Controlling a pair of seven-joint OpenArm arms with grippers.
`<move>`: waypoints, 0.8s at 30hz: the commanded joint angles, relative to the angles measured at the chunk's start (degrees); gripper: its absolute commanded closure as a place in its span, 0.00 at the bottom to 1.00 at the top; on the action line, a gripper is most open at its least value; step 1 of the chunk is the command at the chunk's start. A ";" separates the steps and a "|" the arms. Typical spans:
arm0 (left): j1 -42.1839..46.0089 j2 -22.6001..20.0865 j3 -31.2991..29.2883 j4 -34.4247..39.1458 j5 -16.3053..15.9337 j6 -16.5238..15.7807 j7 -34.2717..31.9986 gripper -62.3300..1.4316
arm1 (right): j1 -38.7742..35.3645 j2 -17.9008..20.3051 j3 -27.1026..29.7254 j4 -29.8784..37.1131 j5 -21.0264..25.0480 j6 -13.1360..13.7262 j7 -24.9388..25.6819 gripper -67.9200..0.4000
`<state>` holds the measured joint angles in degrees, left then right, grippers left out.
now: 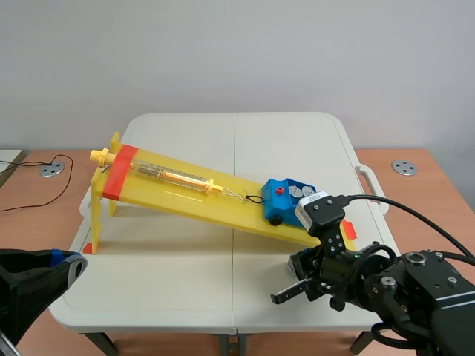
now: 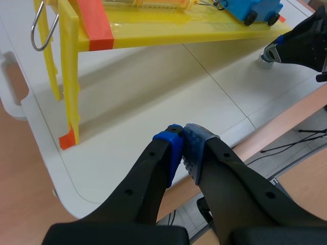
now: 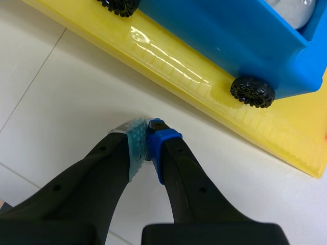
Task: Place the four metal weights on the blue cart on the ramp.
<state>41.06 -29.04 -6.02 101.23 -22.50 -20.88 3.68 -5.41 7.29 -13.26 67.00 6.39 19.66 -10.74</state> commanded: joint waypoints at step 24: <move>-1.25 -0.55 -0.44 1.86 -1.77 -1.38 -5.35 0.93 | -6.27 7.37 -0.90 21.73 4.98 -1.68 -0.46 0.98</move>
<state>41.06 -29.04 -6.02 101.23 -22.50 -20.88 3.68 -13.19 11.53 -13.26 81.28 7.94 19.66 -15.77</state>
